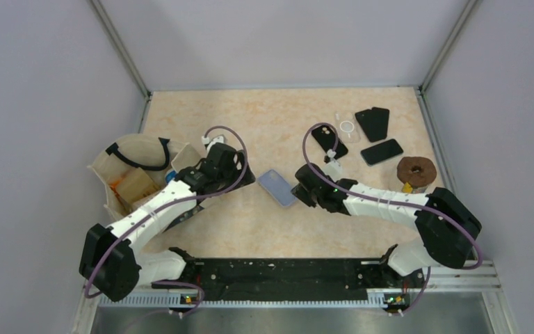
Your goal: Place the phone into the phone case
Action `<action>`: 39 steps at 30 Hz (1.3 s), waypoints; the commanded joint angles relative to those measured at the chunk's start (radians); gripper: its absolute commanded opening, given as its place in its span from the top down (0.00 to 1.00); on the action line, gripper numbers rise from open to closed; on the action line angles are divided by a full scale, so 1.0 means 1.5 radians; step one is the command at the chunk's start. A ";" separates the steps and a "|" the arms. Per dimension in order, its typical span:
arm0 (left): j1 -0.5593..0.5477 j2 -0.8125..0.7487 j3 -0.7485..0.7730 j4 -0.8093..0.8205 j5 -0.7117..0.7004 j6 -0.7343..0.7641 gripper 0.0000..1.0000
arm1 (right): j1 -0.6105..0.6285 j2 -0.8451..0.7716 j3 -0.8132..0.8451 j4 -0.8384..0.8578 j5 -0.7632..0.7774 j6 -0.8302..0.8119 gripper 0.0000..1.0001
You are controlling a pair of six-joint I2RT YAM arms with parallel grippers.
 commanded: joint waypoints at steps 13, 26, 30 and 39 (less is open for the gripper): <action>-0.055 0.089 0.024 -0.013 -0.149 -0.260 0.18 | -0.130 -0.103 0.116 -0.098 -0.031 -0.287 0.13; -0.148 0.305 0.180 -0.087 -0.279 -0.292 0.39 | -0.260 -0.091 0.186 -0.138 -0.111 -0.413 0.13; -0.152 0.360 0.205 -0.097 -0.291 -0.285 0.45 | -0.278 -0.068 0.217 -0.139 -0.131 -0.430 0.13; -0.152 0.430 0.202 -0.007 -0.240 -0.174 0.54 | -0.280 -0.034 0.246 -0.140 -0.149 -0.452 0.13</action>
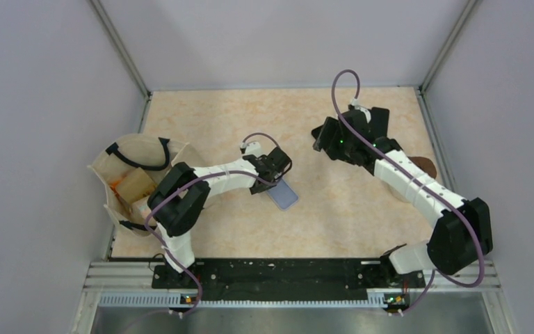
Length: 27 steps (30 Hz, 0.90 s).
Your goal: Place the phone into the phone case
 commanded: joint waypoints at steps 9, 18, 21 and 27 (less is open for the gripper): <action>0.019 -0.001 0.002 0.091 0.049 0.247 0.91 | -0.009 0.056 0.079 0.001 -0.025 -0.062 0.12; 0.080 -0.045 -0.034 0.160 0.193 0.498 1.00 | -0.031 0.109 0.108 -0.008 -0.009 -0.093 0.11; 0.082 -0.054 -0.045 0.171 0.214 0.535 1.00 | -0.049 0.135 0.119 -0.008 -0.003 -0.097 0.11; 0.104 -0.079 -0.055 0.176 0.233 0.513 0.47 | -0.089 0.222 0.184 -0.035 0.022 -0.100 0.08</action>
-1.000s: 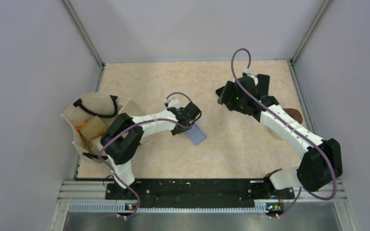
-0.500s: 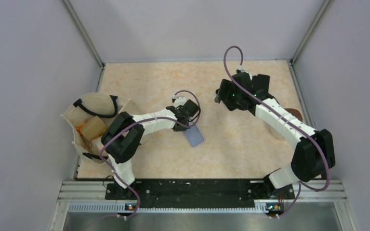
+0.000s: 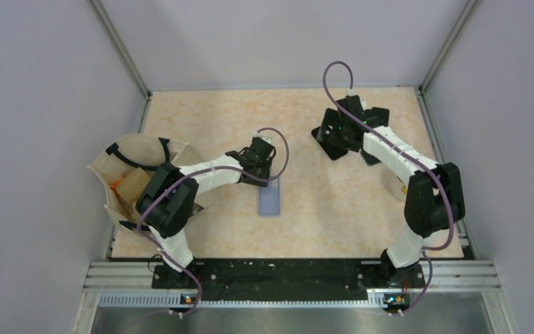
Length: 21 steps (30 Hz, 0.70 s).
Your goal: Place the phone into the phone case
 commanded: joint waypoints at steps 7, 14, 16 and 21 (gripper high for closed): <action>0.035 -0.109 0.025 -0.038 -0.014 -0.052 0.23 | -0.110 0.093 0.082 -0.031 0.095 0.061 0.06; 0.049 -0.175 0.032 -0.063 0.015 -0.091 0.23 | -0.154 0.135 0.087 -0.013 0.134 0.090 0.06; 0.050 -0.186 0.034 -0.066 0.030 -0.093 0.24 | -0.173 0.147 0.089 -0.029 0.133 0.117 0.06; 0.054 -0.208 0.027 -0.064 0.057 -0.093 0.24 | -0.206 0.134 0.040 -0.038 0.147 0.193 0.05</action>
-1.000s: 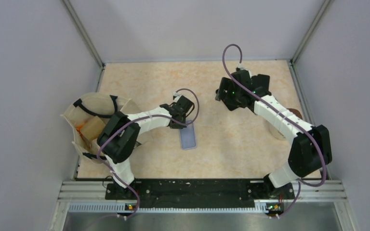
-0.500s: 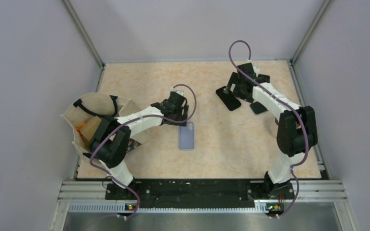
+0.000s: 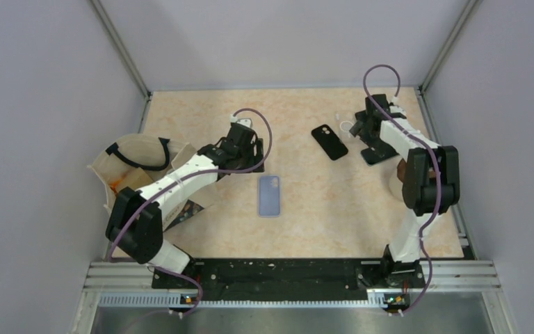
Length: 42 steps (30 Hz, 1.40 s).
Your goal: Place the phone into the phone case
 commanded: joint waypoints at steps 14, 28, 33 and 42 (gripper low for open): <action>0.035 -0.052 0.013 0.013 0.092 -0.013 0.25 | -0.054 0.064 0.016 -0.087 0.032 0.174 0.02; 0.056 -0.046 0.025 0.011 0.109 -0.026 0.26 | -0.058 0.078 -0.005 -0.088 0.036 0.191 0.06; 0.058 -0.048 0.025 0.001 0.129 -0.035 0.27 | -0.058 0.094 0.005 -0.106 0.036 0.172 0.10; 0.061 -0.057 0.016 0.001 0.129 -0.057 0.28 | -0.058 0.152 0.032 -0.148 0.031 0.138 0.19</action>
